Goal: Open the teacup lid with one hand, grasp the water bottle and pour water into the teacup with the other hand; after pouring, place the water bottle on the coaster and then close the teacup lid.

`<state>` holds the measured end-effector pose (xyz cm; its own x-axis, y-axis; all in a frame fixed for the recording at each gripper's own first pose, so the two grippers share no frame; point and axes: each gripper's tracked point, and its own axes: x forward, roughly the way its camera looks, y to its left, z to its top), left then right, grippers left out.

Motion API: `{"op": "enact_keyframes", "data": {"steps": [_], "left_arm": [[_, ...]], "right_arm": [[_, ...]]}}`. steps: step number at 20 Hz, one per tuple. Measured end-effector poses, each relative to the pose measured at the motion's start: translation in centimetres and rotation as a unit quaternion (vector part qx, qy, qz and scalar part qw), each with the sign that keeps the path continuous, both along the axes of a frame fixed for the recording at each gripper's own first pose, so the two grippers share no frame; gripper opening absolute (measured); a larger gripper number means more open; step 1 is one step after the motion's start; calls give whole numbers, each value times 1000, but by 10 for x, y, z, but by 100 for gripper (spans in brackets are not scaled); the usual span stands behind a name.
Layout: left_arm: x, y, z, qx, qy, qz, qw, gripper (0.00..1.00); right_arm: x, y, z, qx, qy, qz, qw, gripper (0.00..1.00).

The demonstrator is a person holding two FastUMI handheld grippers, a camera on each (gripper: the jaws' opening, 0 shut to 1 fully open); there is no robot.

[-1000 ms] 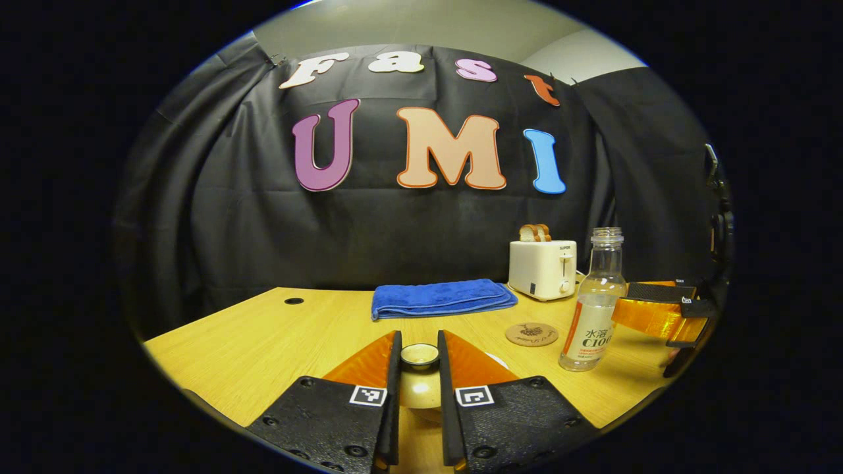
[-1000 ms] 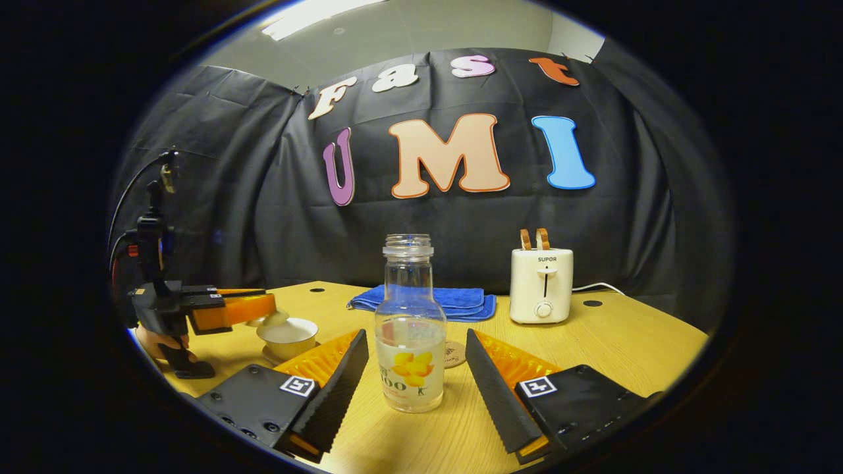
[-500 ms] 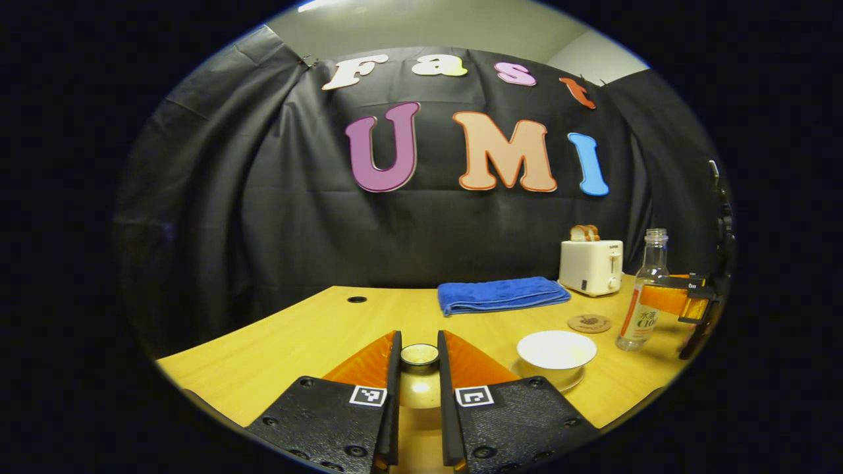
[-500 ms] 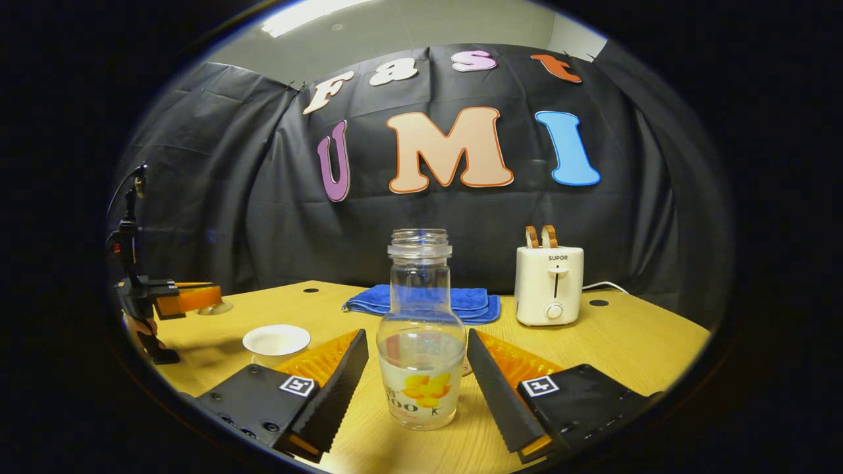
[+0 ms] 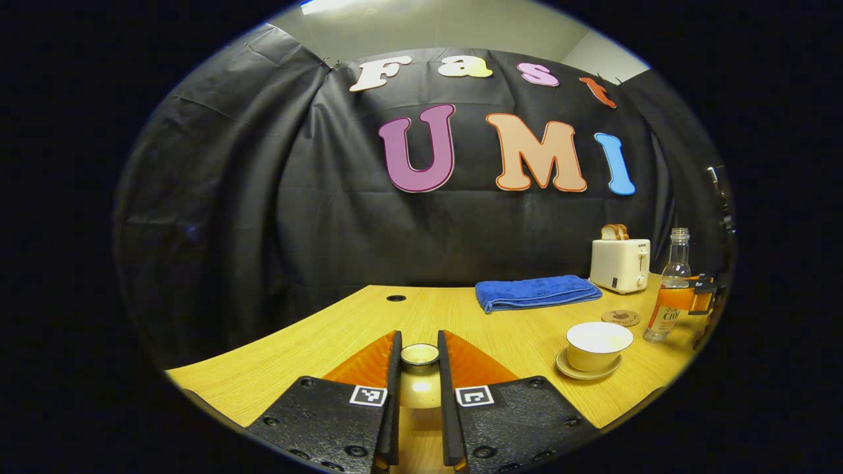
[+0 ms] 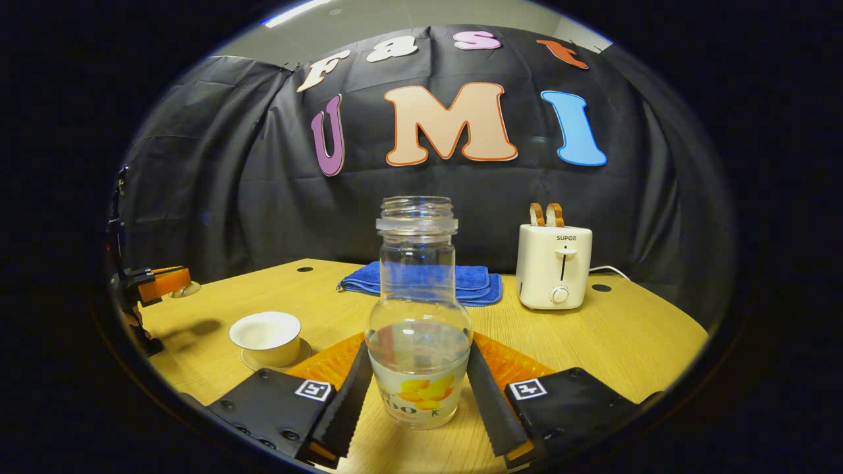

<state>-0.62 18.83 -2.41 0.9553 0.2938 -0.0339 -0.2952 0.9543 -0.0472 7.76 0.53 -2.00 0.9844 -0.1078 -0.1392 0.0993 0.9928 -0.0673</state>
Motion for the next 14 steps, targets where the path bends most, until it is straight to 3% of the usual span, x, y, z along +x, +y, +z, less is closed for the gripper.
{"op": "enact_keyframes", "data": {"steps": [4,9,14], "left_arm": [[0,0,0,0,0,0,1000,23],[-1,0,0,-1,1,0,1000,23],[-1,1,-1,-1,1,2,1000,23]], "right_arm": [[-1,6,1,-27,0,1,1000,79],[-2,11,4,-99,-4,-15,995,79],[1,12,6,-245,1,-27,969,79]]}}
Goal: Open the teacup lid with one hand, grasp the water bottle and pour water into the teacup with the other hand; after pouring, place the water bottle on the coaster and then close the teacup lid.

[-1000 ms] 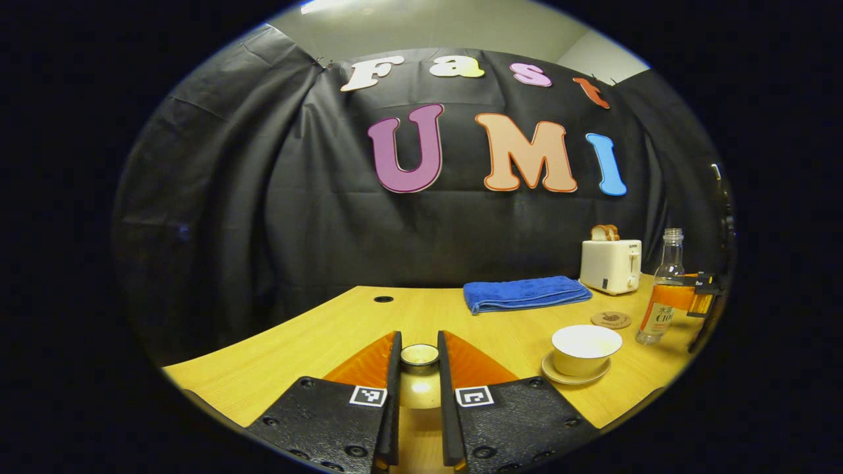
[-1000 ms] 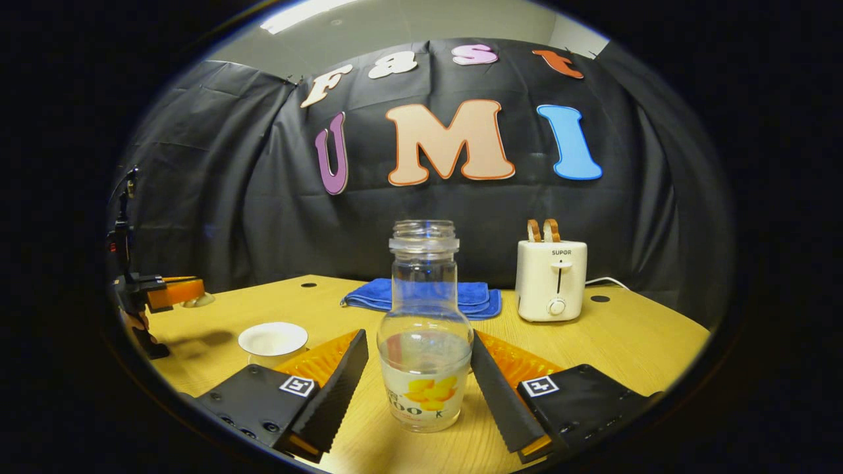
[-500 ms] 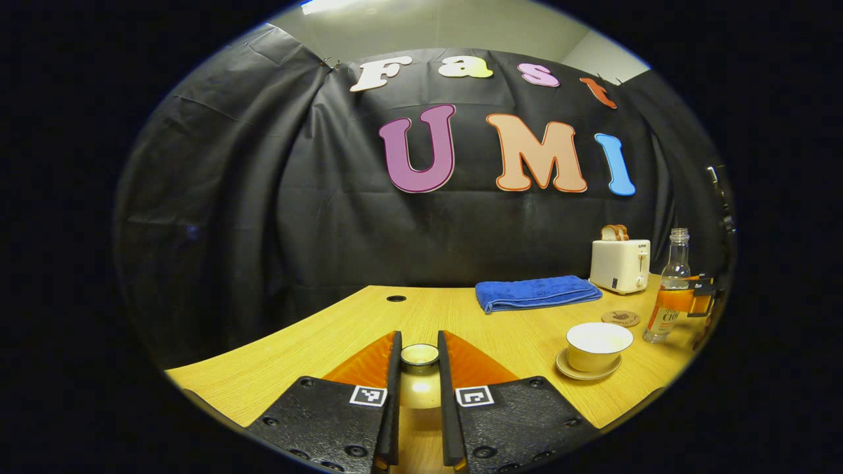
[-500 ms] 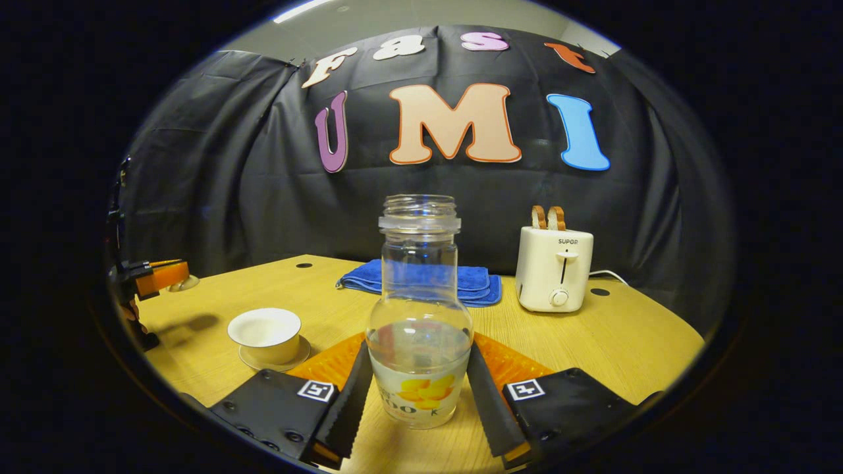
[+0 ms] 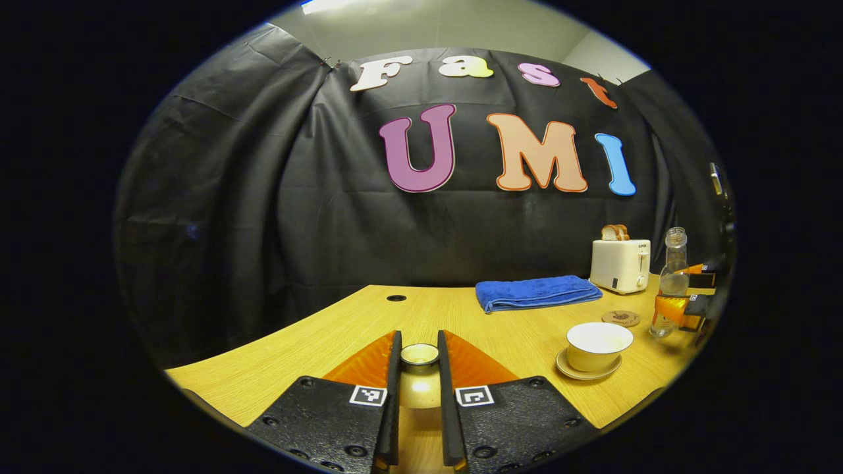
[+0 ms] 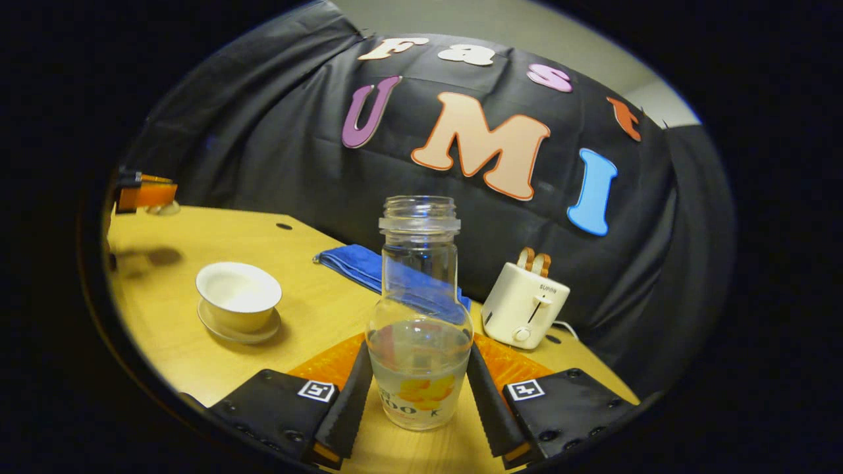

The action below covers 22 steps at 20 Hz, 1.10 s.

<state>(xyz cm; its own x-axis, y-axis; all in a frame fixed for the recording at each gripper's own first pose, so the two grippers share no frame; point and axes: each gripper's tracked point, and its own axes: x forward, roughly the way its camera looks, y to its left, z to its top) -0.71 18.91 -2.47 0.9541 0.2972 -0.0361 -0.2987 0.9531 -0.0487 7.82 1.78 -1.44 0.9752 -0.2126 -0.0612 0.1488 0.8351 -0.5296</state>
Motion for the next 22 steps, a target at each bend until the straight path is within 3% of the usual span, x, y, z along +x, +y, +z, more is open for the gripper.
{"op": "enact_keyframes", "data": {"steps": [3,6,12,19,22], "left_arm": [[0,0,0,0,0,0,1000,23],[0,0,0,0,0,-1,1000,23],[-1,-1,0,-1,0,-1,1000,24],[0,0,0,-1,1,-1,1000,23],[0,0,0,-1,1,-1,1000,23]], "right_arm": [[0,11,9,-97,-9,5,995,79],[6,26,16,-183,-9,14,983,78],[19,39,18,-300,14,17,954,79],[22,45,5,-427,35,35,903,78],[24,47,0,-456,44,49,887,80]]}}
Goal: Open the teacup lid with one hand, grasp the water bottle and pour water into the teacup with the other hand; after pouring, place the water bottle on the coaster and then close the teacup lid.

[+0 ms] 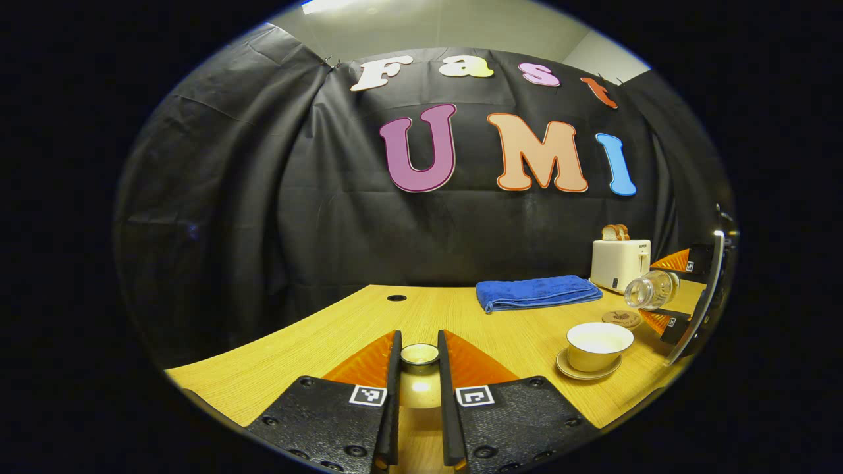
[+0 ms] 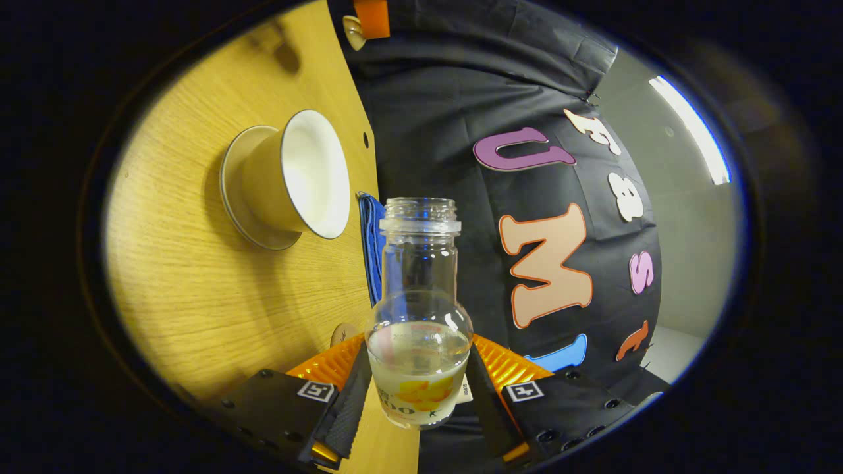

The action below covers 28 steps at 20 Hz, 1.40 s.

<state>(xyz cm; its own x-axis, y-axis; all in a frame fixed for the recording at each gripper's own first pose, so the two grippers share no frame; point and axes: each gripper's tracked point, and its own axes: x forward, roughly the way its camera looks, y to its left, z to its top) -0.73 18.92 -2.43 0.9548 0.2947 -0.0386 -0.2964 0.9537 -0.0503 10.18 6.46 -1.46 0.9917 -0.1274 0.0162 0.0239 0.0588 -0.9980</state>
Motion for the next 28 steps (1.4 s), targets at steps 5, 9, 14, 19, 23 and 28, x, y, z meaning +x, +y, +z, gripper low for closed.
{"op": "enact_keyframes", "data": {"steps": [5,9,14,19,23,28], "left_arm": [[0,1,0,0,0,0,1000,23],[0,0,0,0,0,0,1000,23],[-1,1,0,0,0,-1,1000,23],[-2,1,0,0,0,-1,1000,23],[-1,1,0,0,0,-1,1000,23],[-2,1,0,0,0,-1,1000,23]], "right_arm": [[1,0,0,-55,-5,9,998,80],[-2,6,1,-101,-10,22,995,78],[3,10,4,-144,-7,31,989,78],[5,16,11,-178,-12,39,983,79],[9,19,20,-194,-19,41,980,80],[12,19,31,-213,-29,42,976,79]]}}
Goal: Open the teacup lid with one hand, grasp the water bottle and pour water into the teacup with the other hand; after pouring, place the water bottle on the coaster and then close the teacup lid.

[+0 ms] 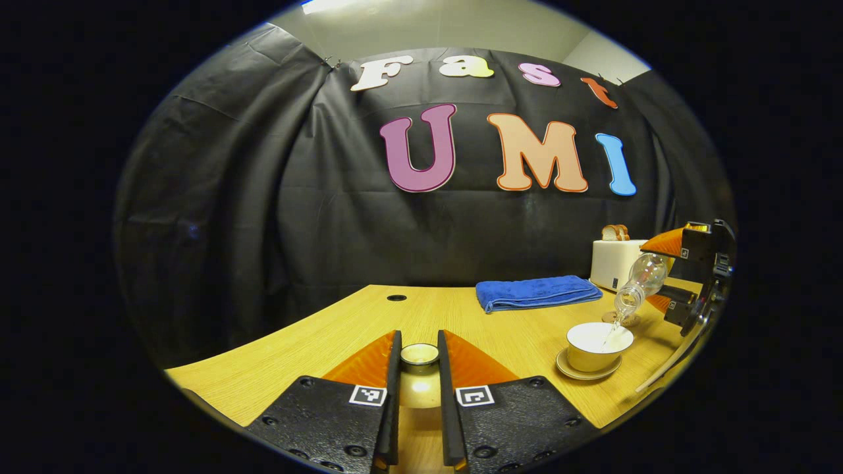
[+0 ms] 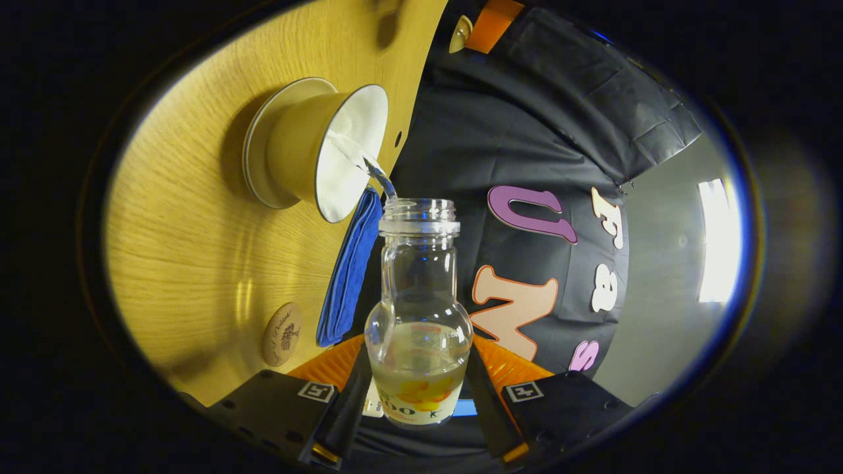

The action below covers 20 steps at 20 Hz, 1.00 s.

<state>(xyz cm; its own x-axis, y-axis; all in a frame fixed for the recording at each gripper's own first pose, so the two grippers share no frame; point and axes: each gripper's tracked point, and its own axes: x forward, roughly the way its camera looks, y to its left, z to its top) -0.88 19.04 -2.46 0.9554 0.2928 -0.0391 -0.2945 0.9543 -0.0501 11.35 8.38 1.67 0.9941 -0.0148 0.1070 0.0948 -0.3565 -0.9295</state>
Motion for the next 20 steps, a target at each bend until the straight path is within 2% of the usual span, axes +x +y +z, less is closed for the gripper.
{"op": "enact_keyframes", "data": {"steps": [8,20], "left_arm": [[-1,0,-1,0,0,0,1000,23],[-2,1,-1,-1,1,1,1000,23]], "right_arm": [[2,12,16,-35,-15,14,999,79],[9,22,-2,-85,-7,24,996,77]]}}
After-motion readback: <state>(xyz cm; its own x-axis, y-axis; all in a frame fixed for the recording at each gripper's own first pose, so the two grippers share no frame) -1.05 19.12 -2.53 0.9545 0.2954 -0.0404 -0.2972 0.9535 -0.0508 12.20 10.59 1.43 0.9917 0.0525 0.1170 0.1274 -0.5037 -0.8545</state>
